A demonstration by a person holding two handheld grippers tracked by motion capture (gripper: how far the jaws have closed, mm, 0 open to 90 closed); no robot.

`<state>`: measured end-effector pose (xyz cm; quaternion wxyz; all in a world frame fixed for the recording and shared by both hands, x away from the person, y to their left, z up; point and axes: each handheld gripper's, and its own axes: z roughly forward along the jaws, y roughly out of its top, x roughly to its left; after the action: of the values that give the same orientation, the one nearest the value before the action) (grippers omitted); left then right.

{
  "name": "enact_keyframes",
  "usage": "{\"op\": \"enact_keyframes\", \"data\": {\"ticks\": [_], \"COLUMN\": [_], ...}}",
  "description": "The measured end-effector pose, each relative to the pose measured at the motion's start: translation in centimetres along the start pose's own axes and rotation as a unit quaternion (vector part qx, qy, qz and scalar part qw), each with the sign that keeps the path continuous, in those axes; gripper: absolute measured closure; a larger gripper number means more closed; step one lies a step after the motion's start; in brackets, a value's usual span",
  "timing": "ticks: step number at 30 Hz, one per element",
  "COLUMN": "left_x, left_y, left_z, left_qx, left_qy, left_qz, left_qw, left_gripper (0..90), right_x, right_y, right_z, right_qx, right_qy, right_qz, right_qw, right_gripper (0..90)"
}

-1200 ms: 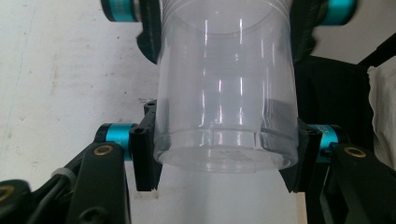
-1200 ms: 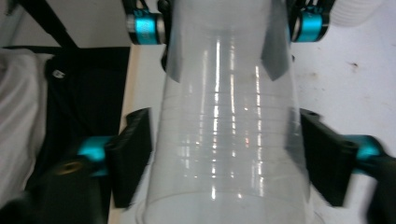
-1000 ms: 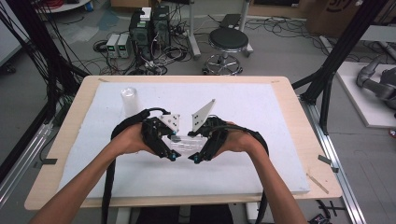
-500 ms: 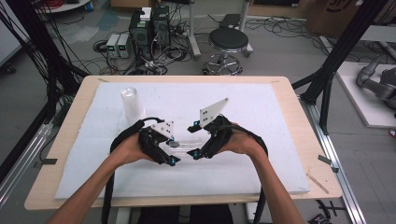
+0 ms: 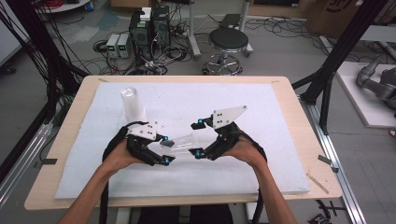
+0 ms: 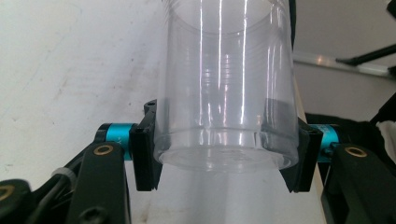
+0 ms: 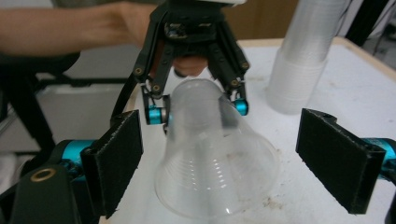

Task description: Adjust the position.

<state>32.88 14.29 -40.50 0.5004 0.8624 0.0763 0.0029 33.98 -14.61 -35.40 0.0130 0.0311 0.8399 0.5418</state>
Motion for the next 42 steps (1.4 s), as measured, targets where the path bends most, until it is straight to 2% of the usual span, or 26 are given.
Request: {"op": "enact_keyframes", "data": {"ticks": [4,9,11,15,22,32,38,41,42], "left_x": [0.0,0.1,0.2,0.2,0.2,0.1,0.0,-0.2,-0.2], "left_y": [-0.7,-1.3,-1.4,-1.3,-1.1,-0.9,-0.8,-0.8,-0.9], "left_z": [-0.5,-1.0,-1.0,-1.0,-0.9,-0.9,-0.8,-0.7,-0.7], "left_qx": [-0.032,-0.084,-0.094,-0.108,-0.129,-0.168,-0.174,-0.182,-0.191], "left_qy": [-0.002,-0.005,-0.006,-0.009,-0.006,-0.011,-0.015,-0.014,-0.014], "left_qz": [-0.001,-0.015,-0.015,-0.013,-0.007,-0.014,-0.013,-0.015,-0.015], "left_qw": [0.9995,0.9963,0.9954,0.994,0.9916,0.9855,0.9846,0.9831,0.9813], "left_gripper": [41.8,41.8,41.8,41.8,41.8,41.8,41.8,41.8,41.8], "right_x": [0.1,0.2,0.2,0.2,0.1,0.2,0.3,0.3,0.3], "right_y": [-0.4,-0.8,-1.0,-1.3,-2.1,-2.3,-2.3,-2.3,-2.3], "right_z": [-0.2,-0.4,-0.5,-0.5,-0.1,0.4,0.7,1.0,1.0], "right_qx": [-0.027,-0.05,-0.056,-0.073,-0.084,-0.099,-0.107,-0.108,-0.107], "right_qy": [-0.004,-0.008,-0.007,-0.015,-0.014,-0.006,0.0,0.003,0.003], "right_qz": [0.007,0.011,0.015,0.02,0.035,0.034,0.035,0.034,0.036], "right_qw": [0.9996,0.9986,0.9983,0.997,0.9958,0.9945,0.9937,0.9935,0.9936], "right_gripper": [14.7,14.6,14.4,13.5,13.4,13.4,13.4,13.4,13.4]}}
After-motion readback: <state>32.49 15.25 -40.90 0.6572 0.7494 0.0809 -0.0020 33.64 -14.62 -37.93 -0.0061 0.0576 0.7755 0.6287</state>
